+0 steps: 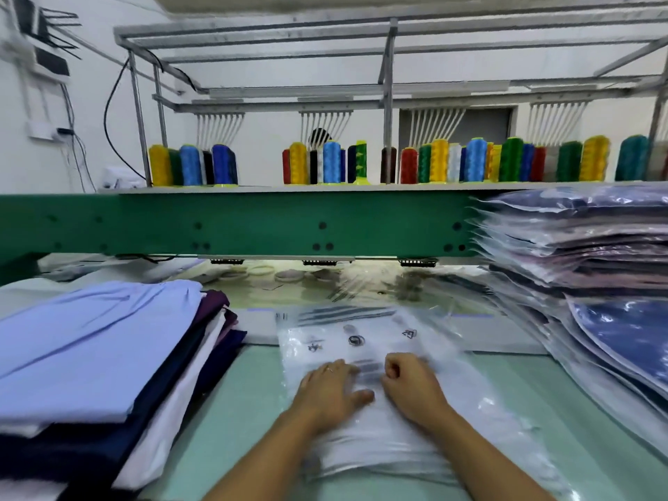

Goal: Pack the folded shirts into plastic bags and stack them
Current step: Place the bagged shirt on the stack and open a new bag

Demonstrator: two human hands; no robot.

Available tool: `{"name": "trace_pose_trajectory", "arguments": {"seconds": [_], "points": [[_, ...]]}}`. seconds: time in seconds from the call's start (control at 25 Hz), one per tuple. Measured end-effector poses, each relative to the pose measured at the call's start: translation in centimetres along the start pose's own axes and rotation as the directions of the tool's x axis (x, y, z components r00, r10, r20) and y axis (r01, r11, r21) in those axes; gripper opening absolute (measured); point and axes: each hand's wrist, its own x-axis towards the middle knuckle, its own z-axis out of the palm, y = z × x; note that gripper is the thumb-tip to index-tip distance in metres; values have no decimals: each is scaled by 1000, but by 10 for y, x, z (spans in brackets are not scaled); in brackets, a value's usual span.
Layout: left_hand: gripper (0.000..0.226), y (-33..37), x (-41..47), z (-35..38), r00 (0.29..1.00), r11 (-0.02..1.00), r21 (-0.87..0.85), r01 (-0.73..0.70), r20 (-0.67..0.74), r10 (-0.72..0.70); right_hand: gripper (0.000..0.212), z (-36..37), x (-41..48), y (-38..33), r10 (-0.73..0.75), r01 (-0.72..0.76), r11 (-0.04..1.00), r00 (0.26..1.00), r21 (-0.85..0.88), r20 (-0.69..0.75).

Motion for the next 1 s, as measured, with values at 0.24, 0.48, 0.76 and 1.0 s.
{"name": "trace_pose_trajectory", "arguments": {"seconds": [0.24,0.48,0.76,1.0], "points": [[12,-13,7,-8,996,956,-294,24,-79,-49,33,-30,-8,27,228,-260,860,966,-439,-124],[9,-25,1,-14,971,996,30,84,-229,-75,30,-44,-6,37,313,-354,911,927,-210,-206],[38,-26,-6,-16,996,957,-278,80,-27,-90,21,-48,-11,34,366,-372,928,903,15,-223],[18,-28,-9,-15,950,989,-134,62,-296,-100,26,-51,-13,27,434,-404,900,868,166,-241]]}}
